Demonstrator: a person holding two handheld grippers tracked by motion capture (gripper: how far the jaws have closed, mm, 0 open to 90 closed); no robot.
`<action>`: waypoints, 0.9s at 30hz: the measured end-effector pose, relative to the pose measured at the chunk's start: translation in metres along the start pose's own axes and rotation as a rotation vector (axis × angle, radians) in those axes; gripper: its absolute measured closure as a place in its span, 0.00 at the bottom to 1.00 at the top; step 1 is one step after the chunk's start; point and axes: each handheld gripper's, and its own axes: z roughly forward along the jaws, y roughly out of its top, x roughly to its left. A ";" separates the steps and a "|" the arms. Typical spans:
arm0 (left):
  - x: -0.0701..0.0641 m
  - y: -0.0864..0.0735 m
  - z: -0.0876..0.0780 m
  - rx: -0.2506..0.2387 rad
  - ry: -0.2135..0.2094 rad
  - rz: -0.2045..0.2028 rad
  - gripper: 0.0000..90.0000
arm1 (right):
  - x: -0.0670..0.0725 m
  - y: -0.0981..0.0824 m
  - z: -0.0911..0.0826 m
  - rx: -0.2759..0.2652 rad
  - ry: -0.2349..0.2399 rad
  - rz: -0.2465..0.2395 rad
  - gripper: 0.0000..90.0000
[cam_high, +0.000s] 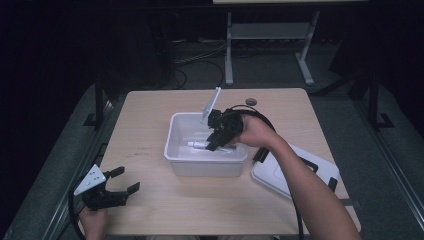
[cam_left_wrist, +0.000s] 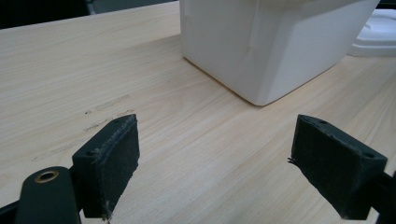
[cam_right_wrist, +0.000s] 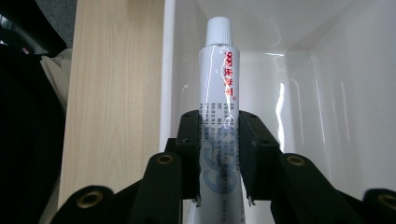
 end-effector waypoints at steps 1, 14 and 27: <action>0.000 0.000 0.000 0.000 0.002 -0.001 0.16 | -0.001 -0.001 0.001 0.001 -0.001 0.002 0.79; 0.001 0.000 -0.001 -0.002 0.002 -0.004 0.16 | -0.009 -0.012 0.016 0.019 0.024 0.042 0.79; 0.001 0.000 0.000 0.000 0.002 -0.001 0.16 | -0.013 -0.022 0.027 0.030 0.040 0.072 0.79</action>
